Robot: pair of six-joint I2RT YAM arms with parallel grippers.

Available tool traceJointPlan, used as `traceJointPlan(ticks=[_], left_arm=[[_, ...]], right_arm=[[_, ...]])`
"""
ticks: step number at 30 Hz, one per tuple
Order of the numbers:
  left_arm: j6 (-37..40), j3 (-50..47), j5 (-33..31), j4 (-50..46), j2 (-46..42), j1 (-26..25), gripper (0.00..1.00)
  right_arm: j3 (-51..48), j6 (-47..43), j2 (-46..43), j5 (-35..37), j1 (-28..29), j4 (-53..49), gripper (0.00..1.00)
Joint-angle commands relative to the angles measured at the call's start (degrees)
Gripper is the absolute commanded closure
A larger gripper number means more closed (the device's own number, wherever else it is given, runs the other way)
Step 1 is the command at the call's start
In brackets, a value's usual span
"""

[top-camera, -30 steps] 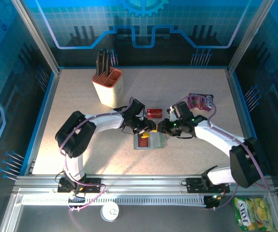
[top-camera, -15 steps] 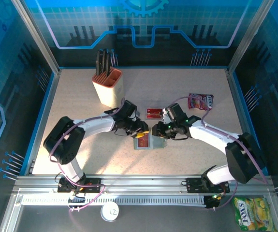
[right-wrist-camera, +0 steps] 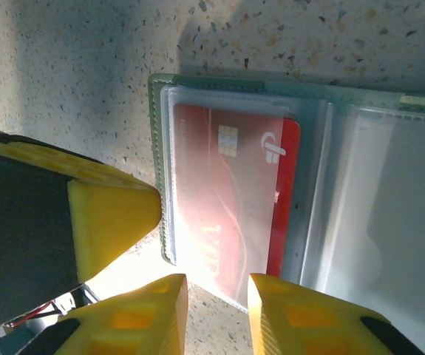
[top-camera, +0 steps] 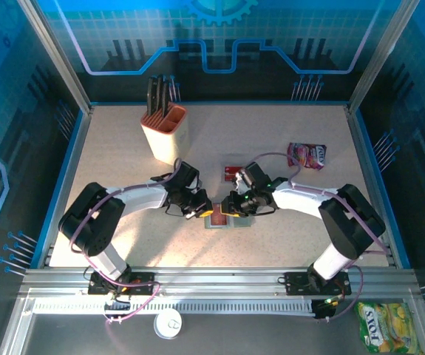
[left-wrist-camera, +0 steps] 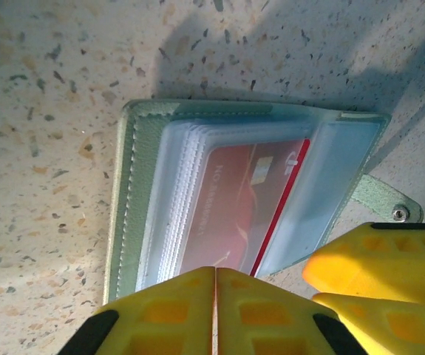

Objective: Take the credit cards out of the card holder

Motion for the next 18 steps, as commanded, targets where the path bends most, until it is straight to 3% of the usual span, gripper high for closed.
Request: traceJointPlan(ticks=[1,18], left_arm=[[0.9,-0.9,0.7,0.8,0.8,0.6,0.93],[1.4,-3.1,0.8,1.7,3.6,1.8,0.97]], right_arm=[[1.2,0.7,1.4,-1.0,0.6,1.5,0.71],[2.0,-0.3,5.3,-0.9,0.4,2.0,0.72]])
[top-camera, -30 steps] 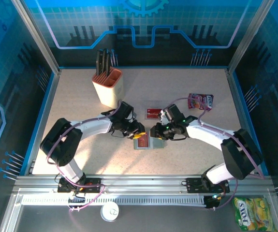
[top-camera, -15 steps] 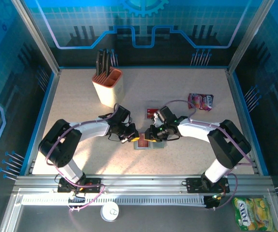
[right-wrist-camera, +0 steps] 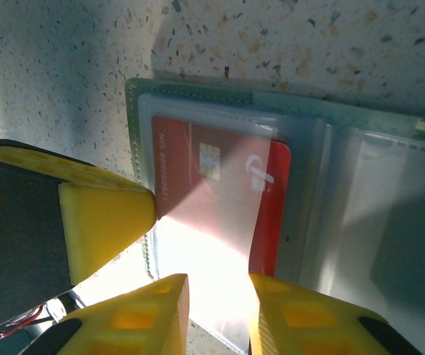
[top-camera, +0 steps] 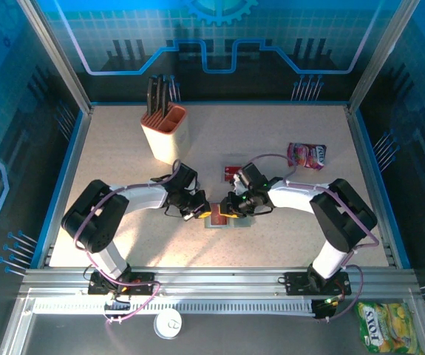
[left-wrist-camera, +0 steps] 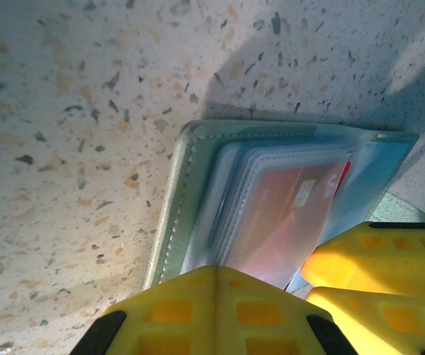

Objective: Take the credit cards out of the card holder

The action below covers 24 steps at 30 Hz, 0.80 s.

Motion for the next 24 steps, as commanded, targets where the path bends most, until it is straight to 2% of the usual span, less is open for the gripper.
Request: traceJointPlan(ticks=[1,8,24], left_arm=[[1.3,-1.4,0.2,-0.8,1.6,0.5,0.97],[1.7,-1.4,-0.1,-1.6,1.4,0.9,0.97],[2.1,-0.7,-0.1,-2.1,1.4,1.0,0.97]], right_arm=[[1.2,-0.4,1.5,-0.6,0.4,0.4,0.72],[1.2,-0.5,2.9,-0.9,0.3,0.9,0.73],[1.2,-3.4,-1.1,6.5,0.3,-6.1,0.73]])
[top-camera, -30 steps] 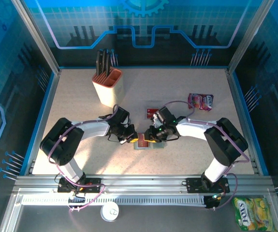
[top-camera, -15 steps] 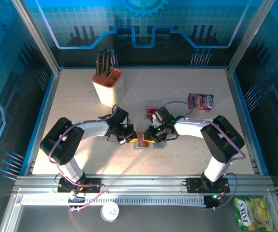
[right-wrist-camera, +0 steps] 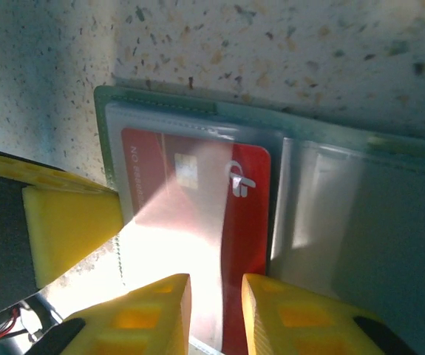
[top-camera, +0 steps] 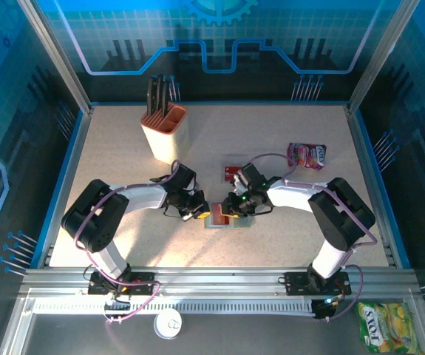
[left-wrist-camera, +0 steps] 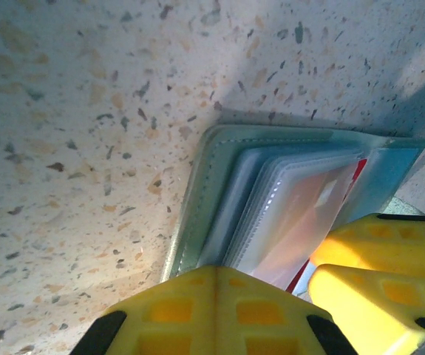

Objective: Take the credit cards out of the card holder

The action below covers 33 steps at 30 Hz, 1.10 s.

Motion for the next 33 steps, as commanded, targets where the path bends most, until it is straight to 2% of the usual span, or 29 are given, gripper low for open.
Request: traceJointPlan(ticks=[1,9,15,27,33], left_arm=[[2.0,-0.2,-0.3,-2.4,1.1,0.4,0.97],[3.4,3.6,-0.7,-5.6,-0.3,0.4,0.97],[3.2,5.3,0.0,-6.1,-1.2,-0.6,0.97],[1.4,5.5,2.0,-3.3,3.1,-3.3,0.99],[1.4,5.4,1.1,-4.6,4.1,-3.4,0.99]], right_arm=[[0.5,-1.7,-1.7,3.2,0.3,-4.2,0.73],[2.8,-1.6,-2.9,0.3,0.3,-4.7,0.72],[2.8,-2.0,-4.0,1.0,-0.6,-5.2,0.72],[2.4,-3.4,-1.6,-0.8,-3.0,-4.1,0.71],[2.0,-3.3,0.2,-1.9,-3.5,-2.4,0.71]])
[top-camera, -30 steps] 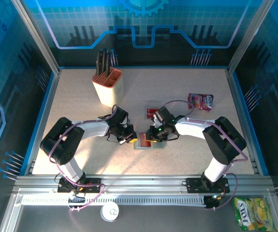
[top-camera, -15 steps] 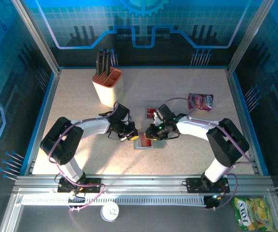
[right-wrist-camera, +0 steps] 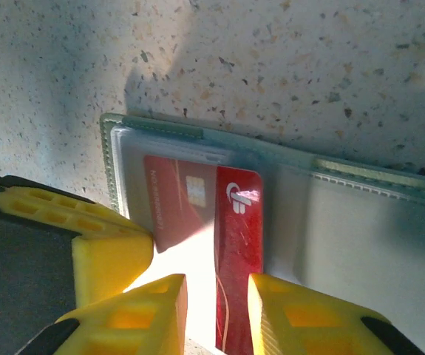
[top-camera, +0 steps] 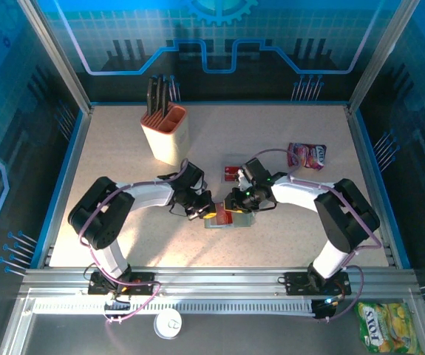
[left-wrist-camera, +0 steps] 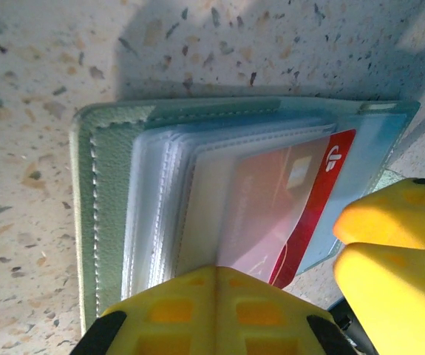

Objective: Take the credit cards out of the card holder

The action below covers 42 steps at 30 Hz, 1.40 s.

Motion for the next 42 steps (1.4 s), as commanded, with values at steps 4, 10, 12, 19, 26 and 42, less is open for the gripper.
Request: traceJointPlan(ticks=[4,10,12,19,26,42], left_arm=[[-0.5,0.9,-0.9,-3.3,1.6,-0.3,1.0],[-0.2,1.4,-1.4,-4.7,1.8,-0.3,1.0],[-0.1,1.5,-1.6,-5.1,1.8,-0.3,1.0],[0.3,2.1,-1.9,-6.2,2.0,-0.3,1.0],[0.5,2.7,-2.0,-7.0,2.4,-0.3,1.0],[0.5,2.9,-2.0,-7.2,2.6,-0.3,1.0]], right_arm=[[0.1,-0.8,2.5,-2.0,-0.8,1.4,0.7],[0.1,-1.3,3.0,-1.4,-1.0,1.0,0.69],[-0.2,-1.3,2.4,-1.3,-1.0,1.3,0.69],[-0.4,-1.6,1.6,-0.7,-1.8,0.8,0.68],[-0.4,-1.3,1.9,-2.4,-1.9,1.4,0.68],[-4.0,2.0,0.6,-6.6,-2.2,6.7,0.77]])
